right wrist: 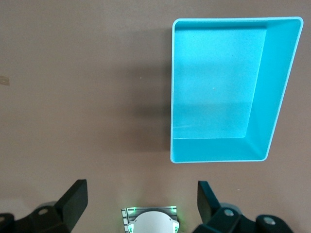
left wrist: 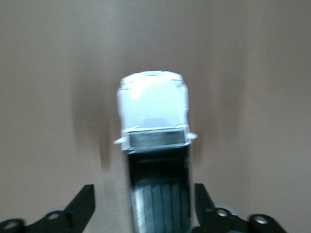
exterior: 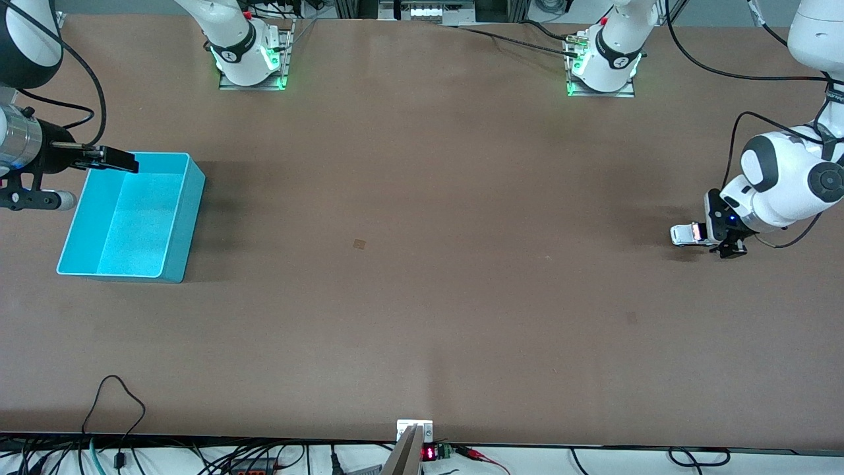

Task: Wind and store white jeep toy
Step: 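Drag the jeep backward along the table with the left gripper, then open the left gripper to release the jeep and lift away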

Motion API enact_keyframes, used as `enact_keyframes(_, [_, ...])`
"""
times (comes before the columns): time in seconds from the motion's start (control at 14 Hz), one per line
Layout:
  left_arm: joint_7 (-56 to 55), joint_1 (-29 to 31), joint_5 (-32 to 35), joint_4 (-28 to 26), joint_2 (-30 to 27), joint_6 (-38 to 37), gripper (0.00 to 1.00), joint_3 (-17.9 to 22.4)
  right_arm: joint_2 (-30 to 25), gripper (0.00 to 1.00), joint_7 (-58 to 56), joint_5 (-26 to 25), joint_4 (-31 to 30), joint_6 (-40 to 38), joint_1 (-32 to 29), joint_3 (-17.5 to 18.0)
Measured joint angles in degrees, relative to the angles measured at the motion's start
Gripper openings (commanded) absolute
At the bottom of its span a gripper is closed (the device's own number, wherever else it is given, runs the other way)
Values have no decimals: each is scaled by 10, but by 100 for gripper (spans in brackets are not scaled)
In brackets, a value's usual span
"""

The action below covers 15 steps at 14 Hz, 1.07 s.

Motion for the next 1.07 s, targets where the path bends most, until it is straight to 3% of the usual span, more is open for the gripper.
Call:
enact_keyframes(0.64, [-5,-14,-6,17,-99,-111,100,-113,0,100,0,9,0,-1,0,0])
enact_keyframes(1.07, [-86,-81,-79,43,-120,-159,100,-118,0,100,0,9,0,-1,0,0])
